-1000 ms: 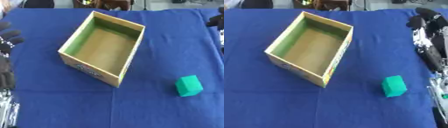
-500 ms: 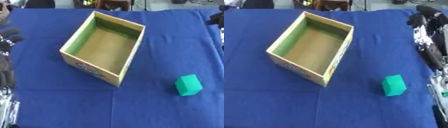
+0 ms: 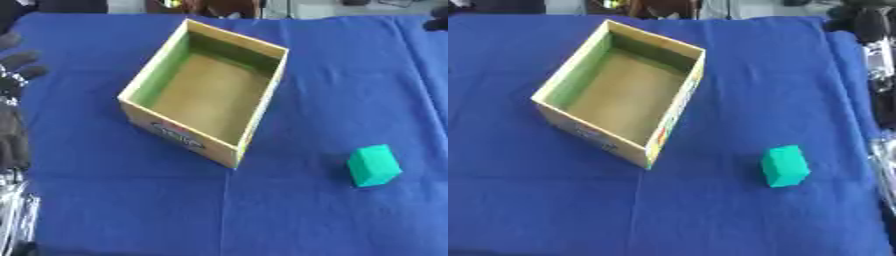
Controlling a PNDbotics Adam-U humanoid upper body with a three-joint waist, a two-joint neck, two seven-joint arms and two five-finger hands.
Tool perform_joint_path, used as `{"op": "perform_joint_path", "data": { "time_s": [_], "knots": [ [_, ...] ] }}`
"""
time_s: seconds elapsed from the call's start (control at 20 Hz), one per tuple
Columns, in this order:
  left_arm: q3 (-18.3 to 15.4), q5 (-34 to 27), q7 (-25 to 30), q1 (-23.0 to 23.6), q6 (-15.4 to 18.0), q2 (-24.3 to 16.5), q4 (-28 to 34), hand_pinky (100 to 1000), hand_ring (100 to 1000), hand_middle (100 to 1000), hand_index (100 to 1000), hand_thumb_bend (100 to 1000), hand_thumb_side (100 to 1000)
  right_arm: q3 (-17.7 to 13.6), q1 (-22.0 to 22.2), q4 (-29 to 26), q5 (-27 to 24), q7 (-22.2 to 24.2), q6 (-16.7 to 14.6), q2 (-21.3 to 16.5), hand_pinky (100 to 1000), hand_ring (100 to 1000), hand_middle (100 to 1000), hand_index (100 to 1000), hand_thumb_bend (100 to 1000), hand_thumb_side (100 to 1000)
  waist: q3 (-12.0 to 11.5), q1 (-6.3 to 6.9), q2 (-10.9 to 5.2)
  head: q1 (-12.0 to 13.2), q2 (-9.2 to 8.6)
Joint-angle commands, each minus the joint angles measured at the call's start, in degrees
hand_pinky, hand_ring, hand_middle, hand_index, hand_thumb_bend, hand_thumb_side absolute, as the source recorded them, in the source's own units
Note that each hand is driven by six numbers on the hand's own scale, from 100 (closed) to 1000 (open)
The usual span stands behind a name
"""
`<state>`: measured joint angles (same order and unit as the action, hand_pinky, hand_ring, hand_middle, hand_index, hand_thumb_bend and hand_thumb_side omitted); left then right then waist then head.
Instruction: Pick up objects on the table and place them in the box.
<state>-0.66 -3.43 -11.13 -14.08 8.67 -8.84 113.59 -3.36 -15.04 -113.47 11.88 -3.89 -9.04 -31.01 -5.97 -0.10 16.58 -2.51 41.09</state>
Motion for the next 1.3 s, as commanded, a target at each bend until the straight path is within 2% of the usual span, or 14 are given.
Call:
{"op": "perform_joint_path", "data": {
  "time_s": [0.05, 0.25, 0.65, 0.8, 1.0, 1.1, 1.25, 1.3],
  "knots": [
    [-0.7, 0.5, -0.2, -0.2, -0.1, -1.5, 1.0, 674, 689, 706, 848, 100, 1000, 1.2, 0.0, -1.1, 2.9, 2.6, -0.7, -5.7, 840, 763, 765, 868, 531, 1000, 0.2, -0.15, -1.23, 0.4, 0.45],
    [-0.6, 0.6, -0.1, 0.0, -0.2, -1.8, 1.0, 673, 689, 705, 848, 100, 1000, 3.9, 0.4, -1.1, 6.1, 5.8, -1.7, -10.9, 833, 787, 783, 877, 585, 1000, 0.3, -0.22, -1.33, 0.4, 0.26],
    [-0.4, 0.3, 0.1, -0.2, -0.3, -1.3, 1.0, 673, 689, 705, 848, 100, 1000, 5.3, 0.2, -1.1, 12.6, 12.3, -3.9, -21.5, 836, 817, 807, 885, 635, 982, 0.4, 0.09, -1.15, -0.7, 0.00],
    [-0.3, 0.2, 0.2, -0.3, -0.3, -1.1, 1.0, 673, 689, 705, 848, 100, 1000, 5.6, 0.7, -1.1, 15.1, 14.7, -4.4, -24.4, 842, 831, 813, 895, 660, 902, 0.3, 0.22, -1.09, -2.0, -0.15],
    [-0.3, 0.2, 0.2, -0.3, -0.3, -1.1, 1.0, 673, 689, 705, 848, 100, 1000, 6.0, 1.9, -1.1, 18.4, 18.1, -4.6, -25.1, 851, 848, 805, 907, 722, 809, 0.4, 0.26, -1.07, -3.1, -0.45],
    [-0.3, 0.2, 0.2, -0.3, -0.3, -1.1, 1.0, 673, 689, 705, 848, 100, 1000, 6.5, 2.3, -1.1, 20.0, 19.7, -4.6, -25.5, 861, 862, 813, 918, 777, 735, 0.4, 0.28, -1.07, -3.3, -0.66],
    [-0.2, 0.1, 0.3, -0.3, -0.4, -1.0, 1.0, 673, 689, 705, 848, 100, 1000, 7.8, 2.4, -1.1, 22.5, 22.2, -4.7, -26.0, 865, 868, 803, 923, 768, 660, 0.4, 0.25, -1.05, -3.5, -0.91],
    [-0.1, 0.1, 0.3, -0.3, -0.4, -1.0, 1.0, 673, 689, 705, 848, 100, 1000, 8.3, 2.3, -1.1, 23.3, 23.0, -4.7, -26.1, 865, 871, 802, 924, 751, 611, 0.4, 0.24, -1.04, -3.5, -1.00]
  ]
}}
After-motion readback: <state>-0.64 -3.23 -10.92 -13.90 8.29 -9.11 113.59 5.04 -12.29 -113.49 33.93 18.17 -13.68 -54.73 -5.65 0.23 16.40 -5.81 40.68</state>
